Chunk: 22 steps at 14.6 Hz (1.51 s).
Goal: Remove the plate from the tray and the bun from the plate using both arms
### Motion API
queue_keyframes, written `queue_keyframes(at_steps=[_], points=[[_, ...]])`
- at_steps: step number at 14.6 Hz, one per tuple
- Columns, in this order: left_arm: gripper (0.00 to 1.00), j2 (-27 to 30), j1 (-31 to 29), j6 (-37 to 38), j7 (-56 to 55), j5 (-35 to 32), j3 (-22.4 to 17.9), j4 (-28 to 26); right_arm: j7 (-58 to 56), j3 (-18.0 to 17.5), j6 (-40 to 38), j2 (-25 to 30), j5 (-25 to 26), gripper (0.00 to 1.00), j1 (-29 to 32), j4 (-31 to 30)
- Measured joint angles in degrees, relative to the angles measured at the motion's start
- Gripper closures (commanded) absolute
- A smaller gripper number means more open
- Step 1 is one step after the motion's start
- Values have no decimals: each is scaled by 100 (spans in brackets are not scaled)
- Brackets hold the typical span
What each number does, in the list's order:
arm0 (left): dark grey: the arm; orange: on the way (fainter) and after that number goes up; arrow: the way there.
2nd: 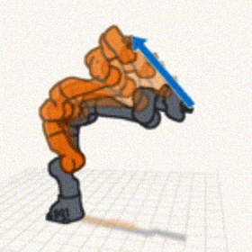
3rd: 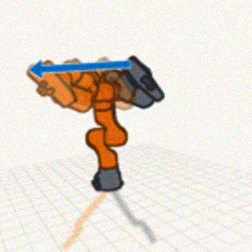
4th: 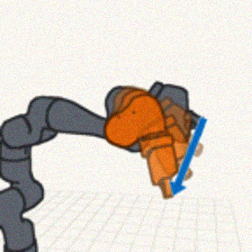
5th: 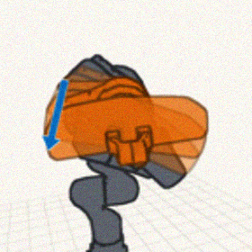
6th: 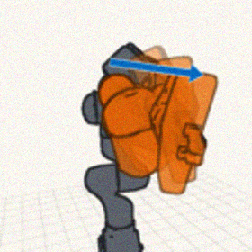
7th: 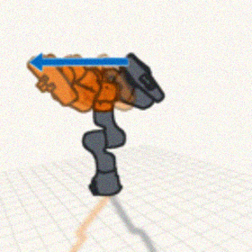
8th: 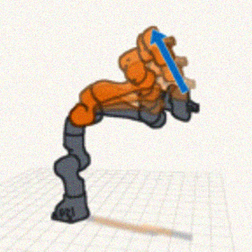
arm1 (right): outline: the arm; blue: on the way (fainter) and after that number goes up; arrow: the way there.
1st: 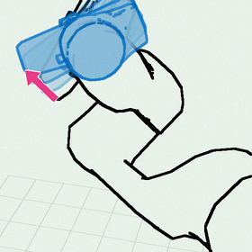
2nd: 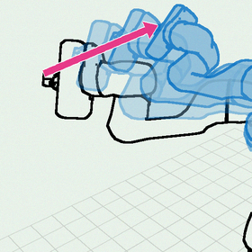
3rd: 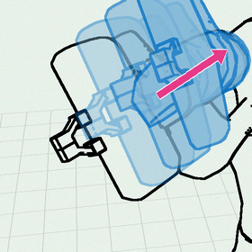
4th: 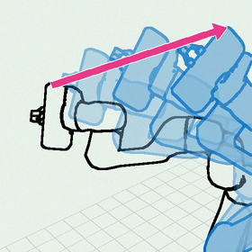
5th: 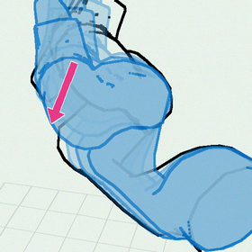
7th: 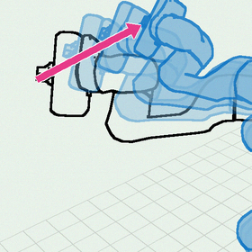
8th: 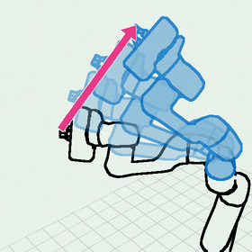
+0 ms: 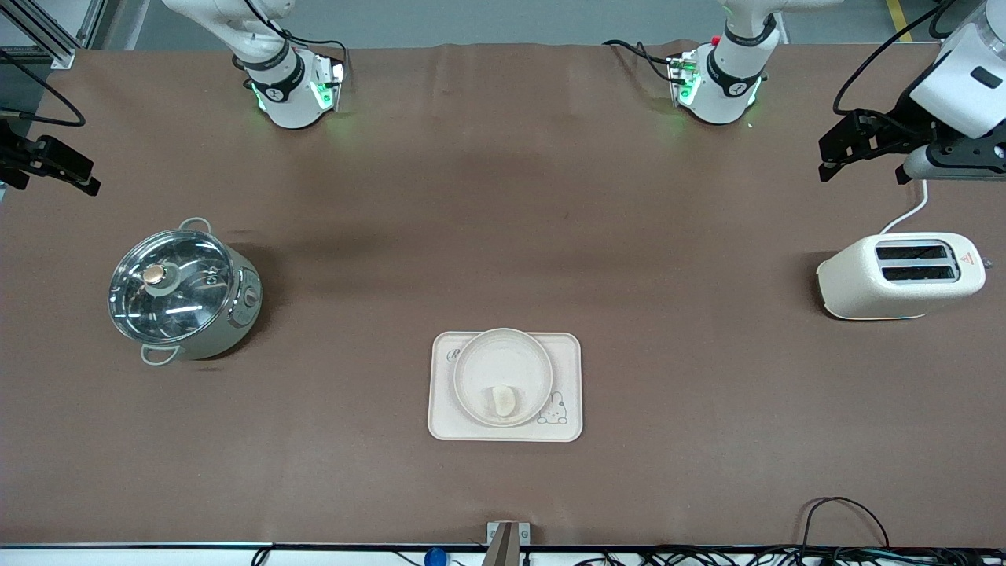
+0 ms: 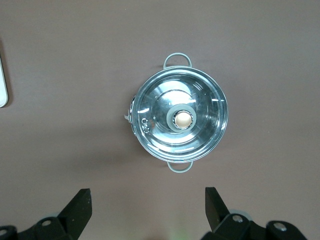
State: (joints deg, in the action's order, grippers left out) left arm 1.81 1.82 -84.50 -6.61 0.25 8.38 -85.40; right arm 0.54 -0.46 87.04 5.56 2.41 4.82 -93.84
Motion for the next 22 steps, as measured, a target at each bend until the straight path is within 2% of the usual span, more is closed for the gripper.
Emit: queue_keyframes(at_steps=[10, 13, 18, 22], points=[[0, -69, -2, 0, -10, 0, -1, 1, -3, -61, -54, -4, -5, 0, -53, 264], [0, -77, -2, 0, -13, 0, -1, 2, 7, -101, 132, -136, -178, 0, -237, 245], [0, -78, -7, 0, -14, 0, -1, 7, 49, -112, 1023, -899, -819, 0, -376, 180], [0, -85, -22, 0, -14, 0, -3, 12, 653, -126, 1917, -1722, -993, 0, -956, 162]])
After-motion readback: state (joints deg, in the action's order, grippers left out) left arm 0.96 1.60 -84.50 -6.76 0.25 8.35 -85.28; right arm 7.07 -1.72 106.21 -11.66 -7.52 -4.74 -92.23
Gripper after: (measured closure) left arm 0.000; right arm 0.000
